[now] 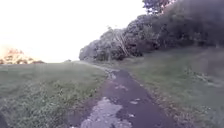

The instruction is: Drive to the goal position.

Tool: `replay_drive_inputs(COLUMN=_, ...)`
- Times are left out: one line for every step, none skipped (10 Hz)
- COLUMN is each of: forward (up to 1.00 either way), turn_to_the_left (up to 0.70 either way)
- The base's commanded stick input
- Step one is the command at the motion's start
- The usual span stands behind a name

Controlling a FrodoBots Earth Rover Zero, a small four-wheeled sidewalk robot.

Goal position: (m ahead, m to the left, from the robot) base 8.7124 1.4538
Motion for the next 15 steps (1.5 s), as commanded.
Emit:
replay_drive_inputs(forward=0.7, turn_to_the_left=0.0)
replay_drive_inputs(forward=0.7, turn_to_the_left=0.0)
replay_drive_inputs(forward=0.7, turn_to_the_left=0.0)
replay_drive_inputs(forward=0.7, turn_to_the_left=0.0)
replay_drive_inputs(forward=0.7, turn_to_the_left=-0.08)
replay_drive_inputs(forward=0.7, turn_to_the_left=-0.26)
replay_drive_inputs(forward=0.7, turn_to_the_left=-0.11)
replay_drive_inputs(forward=0.7, turn_to_the_left=0.0)
replay_drive_inputs(forward=0.7, turn_to_the_left=0.0)
replay_drive_inputs(forward=0.7, turn_to_the_left=0.0)
replay_drive_inputs(forward=0.7, turn_to_the_left=0.0)
replay_drive_inputs(forward=0.7, turn_to_the_left=0.0)
replay_drive_inputs(forward=0.7, turn_to_the_left=0.0)
replay_drive_inputs(forward=0.7, turn_to_the_left=0.0)
replay_drive_inputs(forward=0.7, turn_to_the_left=0.0)
